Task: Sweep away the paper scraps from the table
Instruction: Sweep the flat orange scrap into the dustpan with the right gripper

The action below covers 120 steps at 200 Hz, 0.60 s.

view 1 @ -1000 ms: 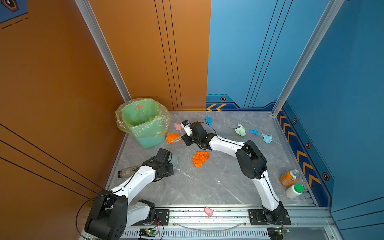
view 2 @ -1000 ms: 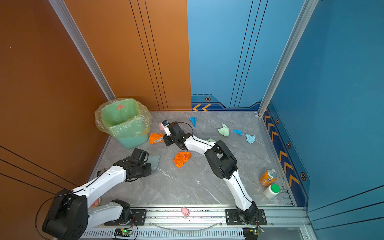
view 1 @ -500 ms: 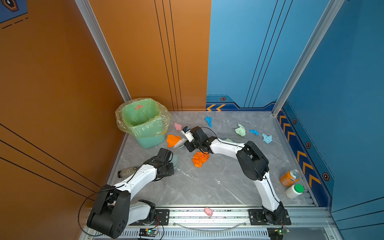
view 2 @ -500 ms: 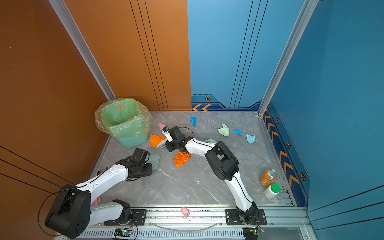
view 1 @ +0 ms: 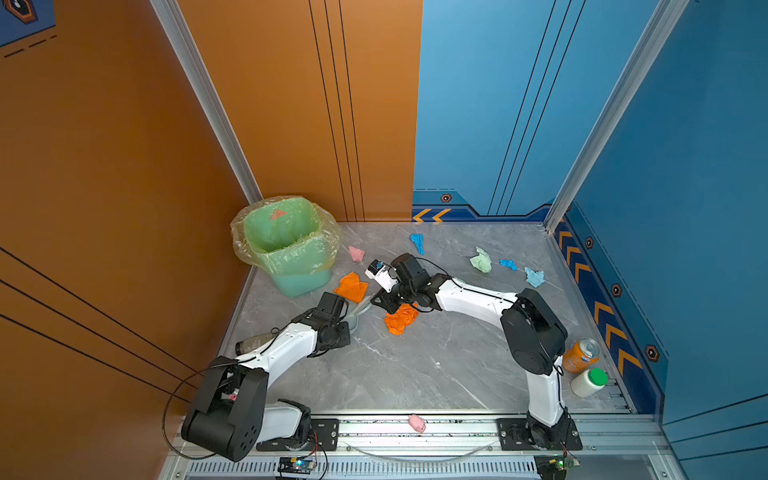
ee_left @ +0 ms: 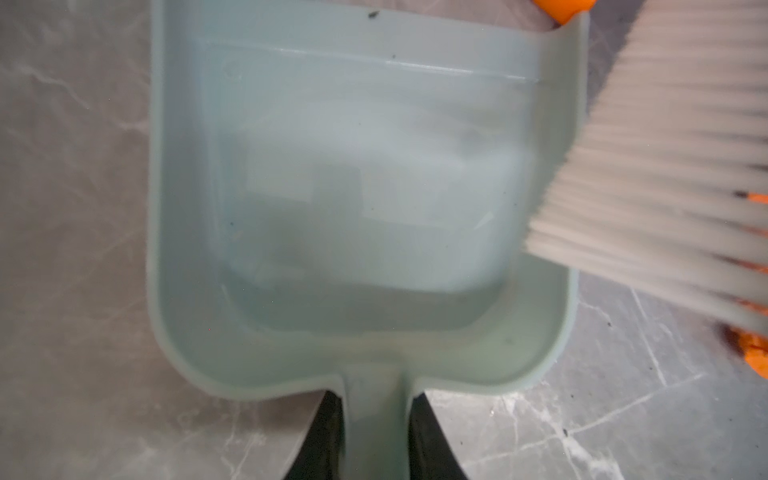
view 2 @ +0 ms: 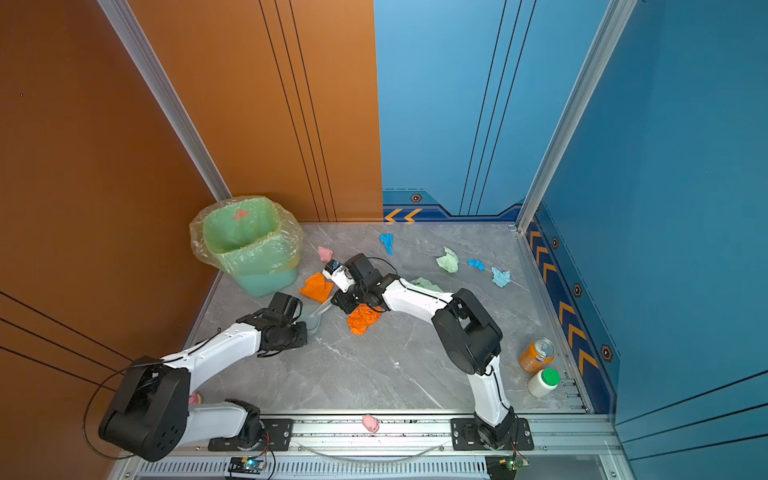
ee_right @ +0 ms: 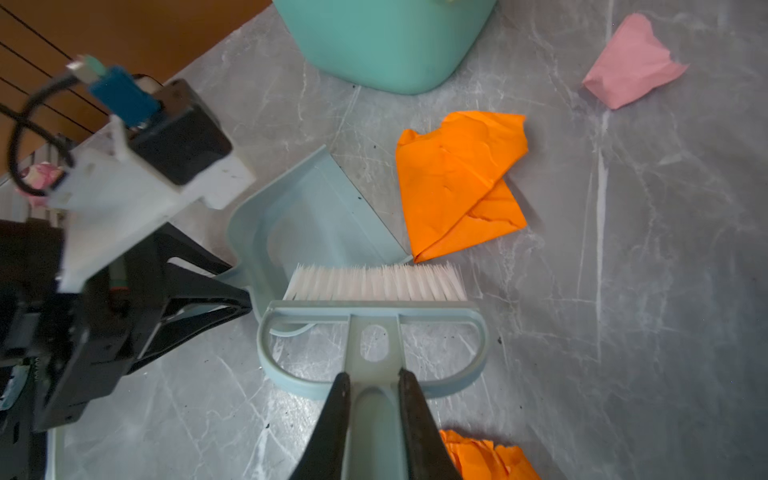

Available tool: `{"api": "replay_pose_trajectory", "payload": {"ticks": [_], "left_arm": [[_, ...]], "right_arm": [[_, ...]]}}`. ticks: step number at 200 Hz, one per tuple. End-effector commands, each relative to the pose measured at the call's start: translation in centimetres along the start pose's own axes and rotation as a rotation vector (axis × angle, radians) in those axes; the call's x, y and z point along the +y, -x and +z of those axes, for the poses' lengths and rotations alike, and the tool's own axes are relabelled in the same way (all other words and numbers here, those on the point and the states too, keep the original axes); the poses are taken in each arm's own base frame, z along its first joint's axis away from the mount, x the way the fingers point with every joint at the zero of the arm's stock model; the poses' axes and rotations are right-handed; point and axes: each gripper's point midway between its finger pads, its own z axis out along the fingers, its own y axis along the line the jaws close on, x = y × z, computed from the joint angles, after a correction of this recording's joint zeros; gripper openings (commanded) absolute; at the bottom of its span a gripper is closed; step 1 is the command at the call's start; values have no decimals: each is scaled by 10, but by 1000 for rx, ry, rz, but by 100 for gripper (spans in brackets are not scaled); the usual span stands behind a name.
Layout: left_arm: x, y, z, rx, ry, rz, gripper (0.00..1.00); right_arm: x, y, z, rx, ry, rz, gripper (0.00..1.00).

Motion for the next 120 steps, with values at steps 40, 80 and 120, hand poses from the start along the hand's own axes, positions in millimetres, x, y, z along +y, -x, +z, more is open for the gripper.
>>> {"api": "replay_pose_trajectory", "payload": {"ticks": [40, 80, 120], "left_arm": [[-1, -14, 4, 56, 8, 47, 0], [-14, -16, 1, 57, -27, 121, 0], [-22, -21, 2, 70, -40, 155, 0]], "right_arm": [[-39, 42, -15, -73, -145, -14, 0], [-85, 61, -3, -97, -307, 20, 0], [-109, 61, 18, -45, -365, 38, 0]]}}
